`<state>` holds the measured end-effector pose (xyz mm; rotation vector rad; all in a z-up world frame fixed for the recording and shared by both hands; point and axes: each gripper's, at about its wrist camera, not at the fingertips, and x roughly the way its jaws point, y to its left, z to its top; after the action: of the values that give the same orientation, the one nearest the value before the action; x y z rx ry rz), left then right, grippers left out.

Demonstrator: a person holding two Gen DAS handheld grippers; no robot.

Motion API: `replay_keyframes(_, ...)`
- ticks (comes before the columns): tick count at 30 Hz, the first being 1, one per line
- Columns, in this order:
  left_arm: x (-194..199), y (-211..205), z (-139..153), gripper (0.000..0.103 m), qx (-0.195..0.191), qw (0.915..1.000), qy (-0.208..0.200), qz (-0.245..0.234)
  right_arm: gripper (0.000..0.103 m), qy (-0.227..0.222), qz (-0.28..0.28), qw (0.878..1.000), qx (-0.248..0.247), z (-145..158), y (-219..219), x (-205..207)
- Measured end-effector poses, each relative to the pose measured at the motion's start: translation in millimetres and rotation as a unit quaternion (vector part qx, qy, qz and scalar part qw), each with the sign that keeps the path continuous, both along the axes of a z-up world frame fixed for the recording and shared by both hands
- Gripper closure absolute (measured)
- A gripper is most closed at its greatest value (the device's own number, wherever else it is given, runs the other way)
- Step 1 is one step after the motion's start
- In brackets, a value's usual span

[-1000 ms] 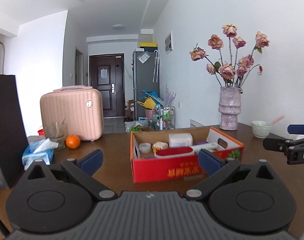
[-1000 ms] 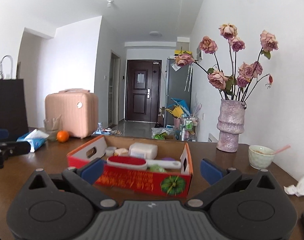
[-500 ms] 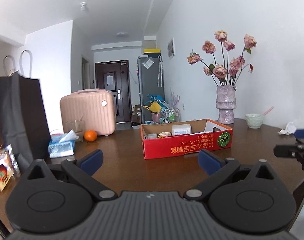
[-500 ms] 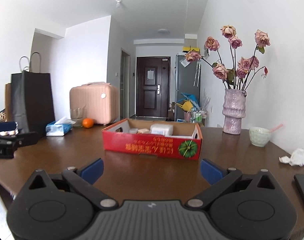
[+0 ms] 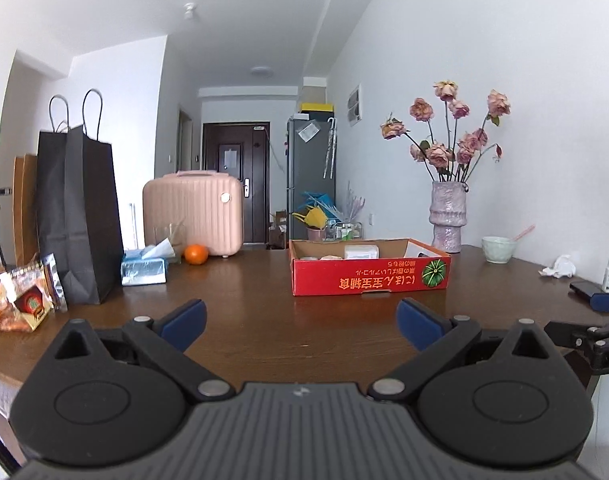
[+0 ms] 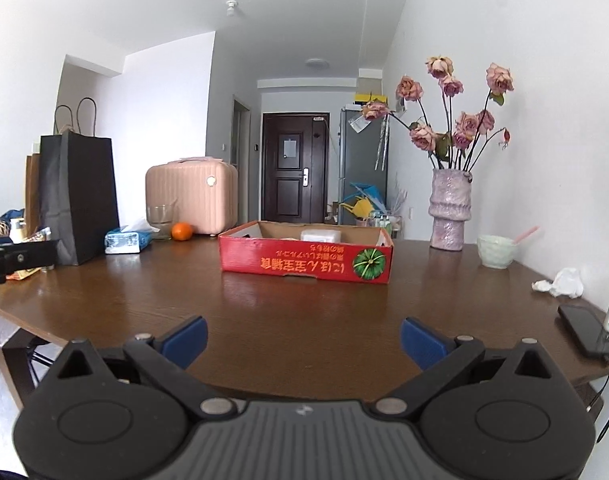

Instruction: Organize rigid objects

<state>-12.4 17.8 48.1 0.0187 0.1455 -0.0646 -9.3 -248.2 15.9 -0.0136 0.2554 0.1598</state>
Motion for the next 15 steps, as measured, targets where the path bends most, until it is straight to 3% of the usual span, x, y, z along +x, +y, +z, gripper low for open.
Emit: replay_keyframes(15,0.8,-1.0,-0.4,0.000,0.003,0.9999,-0.004,0.016,0.000,-0.005,0.003,1.000,0.007,2.2,-1.4,-0.9)
